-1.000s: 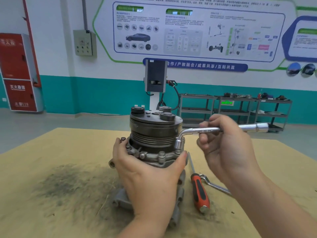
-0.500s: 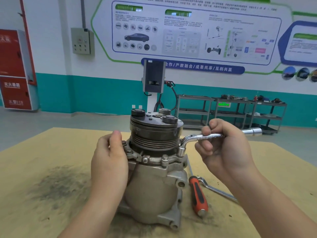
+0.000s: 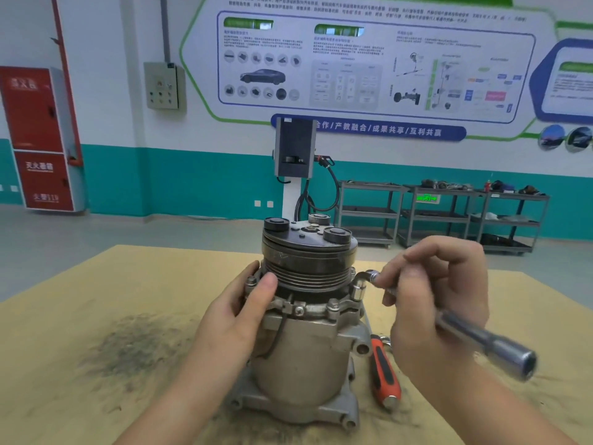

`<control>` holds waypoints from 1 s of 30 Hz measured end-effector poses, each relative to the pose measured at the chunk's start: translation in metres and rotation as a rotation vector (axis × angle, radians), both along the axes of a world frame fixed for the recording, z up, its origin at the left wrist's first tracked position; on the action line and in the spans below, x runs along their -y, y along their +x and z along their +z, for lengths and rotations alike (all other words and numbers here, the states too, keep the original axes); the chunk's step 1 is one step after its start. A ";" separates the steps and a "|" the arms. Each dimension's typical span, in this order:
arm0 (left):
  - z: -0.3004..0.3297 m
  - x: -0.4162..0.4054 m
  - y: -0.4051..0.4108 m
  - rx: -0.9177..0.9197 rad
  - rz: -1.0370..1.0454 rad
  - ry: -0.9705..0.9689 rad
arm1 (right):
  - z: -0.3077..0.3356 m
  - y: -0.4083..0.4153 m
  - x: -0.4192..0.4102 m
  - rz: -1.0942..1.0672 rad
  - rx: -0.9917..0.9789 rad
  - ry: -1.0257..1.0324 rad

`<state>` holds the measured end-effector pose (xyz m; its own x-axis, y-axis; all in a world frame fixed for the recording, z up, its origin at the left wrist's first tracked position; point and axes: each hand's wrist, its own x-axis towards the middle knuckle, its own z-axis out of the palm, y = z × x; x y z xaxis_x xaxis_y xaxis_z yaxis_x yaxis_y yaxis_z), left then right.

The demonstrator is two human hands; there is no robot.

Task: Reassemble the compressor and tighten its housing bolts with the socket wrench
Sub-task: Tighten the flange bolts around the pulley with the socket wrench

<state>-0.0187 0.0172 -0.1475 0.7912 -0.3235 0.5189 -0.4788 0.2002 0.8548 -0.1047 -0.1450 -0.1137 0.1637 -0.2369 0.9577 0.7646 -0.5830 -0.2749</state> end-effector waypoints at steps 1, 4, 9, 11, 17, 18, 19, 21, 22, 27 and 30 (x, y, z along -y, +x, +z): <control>-0.002 0.002 0.000 0.003 0.042 -0.029 | 0.000 -0.001 -0.003 -0.047 -0.028 -0.040; -0.008 0.006 0.001 0.032 0.099 -0.038 | 0.003 -0.003 -0.008 -0.108 -0.096 -0.207; -0.012 0.005 0.003 0.055 0.064 -0.047 | 0.013 -0.007 -0.007 -0.354 -0.158 -0.551; -0.015 0.004 0.004 0.067 0.069 -0.027 | 0.016 -0.009 -0.002 -0.379 -0.084 -0.623; -0.018 0.005 0.007 0.069 0.160 -0.009 | 0.023 -0.009 0.007 -0.065 -0.005 -0.223; -0.019 0.005 0.008 0.062 0.162 -0.008 | 0.024 -0.009 0.005 0.033 -0.040 -0.059; -0.019 0.005 0.008 0.057 0.163 -0.006 | 0.025 -0.008 0.005 0.129 -0.083 0.117; -0.020 0.006 0.009 0.054 0.165 -0.006 | 0.027 -0.007 0.008 0.300 -0.178 0.435; -0.020 0.006 0.009 0.053 0.167 -0.008 | 0.027 -0.006 0.011 0.355 -0.220 0.548; -0.018 0.006 0.007 0.034 0.151 -0.009 | 0.026 0.004 0.016 0.450 -0.311 0.808; -0.016 0.006 0.005 0.019 0.142 -0.019 | 0.025 0.006 0.018 0.480 -0.317 0.872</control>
<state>-0.0134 0.0117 -0.1639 0.8186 -0.1987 0.5389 -0.5191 0.1453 0.8422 -0.0990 -0.1632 -0.0887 0.6370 -0.6690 0.3830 0.6831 0.2596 -0.6827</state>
